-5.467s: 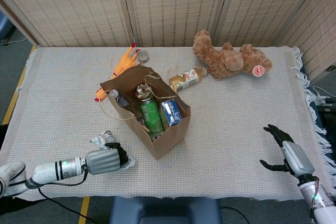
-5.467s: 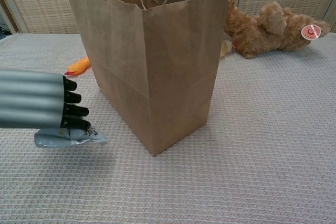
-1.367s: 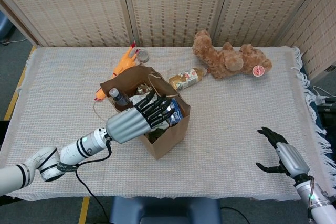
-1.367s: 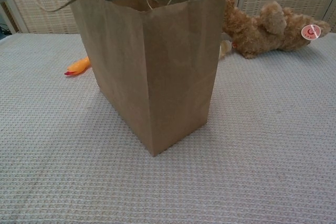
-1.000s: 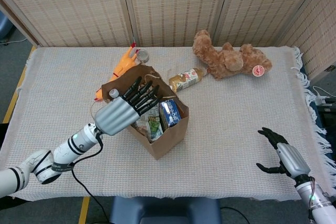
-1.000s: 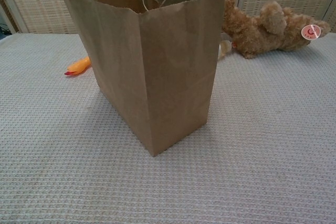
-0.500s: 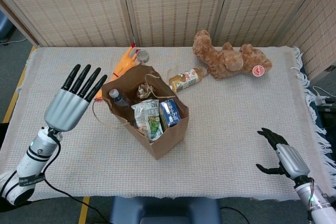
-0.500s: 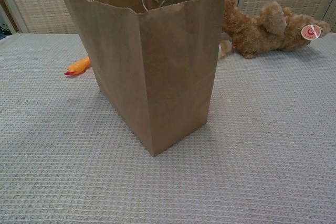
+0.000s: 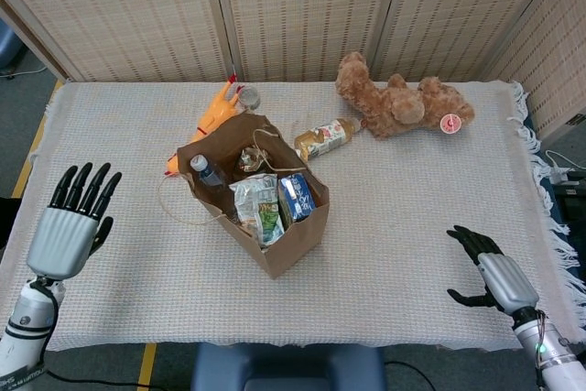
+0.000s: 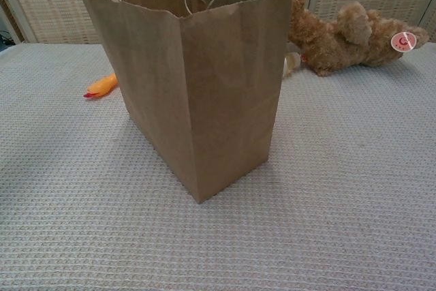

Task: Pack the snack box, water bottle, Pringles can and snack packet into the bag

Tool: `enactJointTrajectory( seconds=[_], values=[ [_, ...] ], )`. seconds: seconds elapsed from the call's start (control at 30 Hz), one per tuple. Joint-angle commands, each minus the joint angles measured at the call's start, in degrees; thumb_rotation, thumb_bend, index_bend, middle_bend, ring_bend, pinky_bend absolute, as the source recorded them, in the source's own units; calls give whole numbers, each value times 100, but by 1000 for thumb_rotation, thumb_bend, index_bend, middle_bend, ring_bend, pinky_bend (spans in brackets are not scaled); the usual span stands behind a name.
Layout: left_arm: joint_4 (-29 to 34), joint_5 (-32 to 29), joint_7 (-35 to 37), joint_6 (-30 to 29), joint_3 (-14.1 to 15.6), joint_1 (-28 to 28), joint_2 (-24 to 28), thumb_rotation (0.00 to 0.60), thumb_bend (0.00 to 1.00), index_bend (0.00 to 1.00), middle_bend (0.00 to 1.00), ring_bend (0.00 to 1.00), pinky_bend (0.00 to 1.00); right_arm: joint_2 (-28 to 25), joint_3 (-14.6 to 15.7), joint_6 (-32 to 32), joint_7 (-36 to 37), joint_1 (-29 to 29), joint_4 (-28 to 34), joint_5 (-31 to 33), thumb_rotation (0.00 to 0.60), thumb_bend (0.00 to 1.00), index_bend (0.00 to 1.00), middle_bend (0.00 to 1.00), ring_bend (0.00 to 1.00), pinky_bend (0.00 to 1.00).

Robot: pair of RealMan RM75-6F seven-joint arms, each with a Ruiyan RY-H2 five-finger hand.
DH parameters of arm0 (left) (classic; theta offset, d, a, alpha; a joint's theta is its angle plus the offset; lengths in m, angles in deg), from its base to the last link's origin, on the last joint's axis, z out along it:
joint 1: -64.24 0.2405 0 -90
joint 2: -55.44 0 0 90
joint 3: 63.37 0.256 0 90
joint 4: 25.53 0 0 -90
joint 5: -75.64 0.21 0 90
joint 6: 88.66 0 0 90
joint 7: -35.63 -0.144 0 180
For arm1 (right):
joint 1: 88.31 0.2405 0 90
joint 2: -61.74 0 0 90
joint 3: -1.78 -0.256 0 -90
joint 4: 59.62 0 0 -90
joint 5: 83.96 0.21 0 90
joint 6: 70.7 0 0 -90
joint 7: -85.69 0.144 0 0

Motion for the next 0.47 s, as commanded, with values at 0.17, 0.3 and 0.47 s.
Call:
enactJointTrajectory(
  seconds=[0.17, 0.3, 0.47],
  values=[
    [-87, 75, 570, -413, 727, 945, -203, 600, 377, 1, 0, 0, 40, 226, 39, -399, -693, -94, -318, -300, 600, 140, 0, 0, 0, 0],
    [-241, 116, 839, -573, 849, 1250, -245, 600, 356, 0, 0, 0, 3, 350, 33, -550, -990, -143, -372, -334, 600, 135, 0, 0, 0, 0],
    [-561, 272, 1008, -661, 820, 1390, -324, 600, 353, 0, 0, 0, 0, 477, 8, -666, -1430, -169, -468, -318, 600, 135, 0, 0, 0, 0]
  ],
)
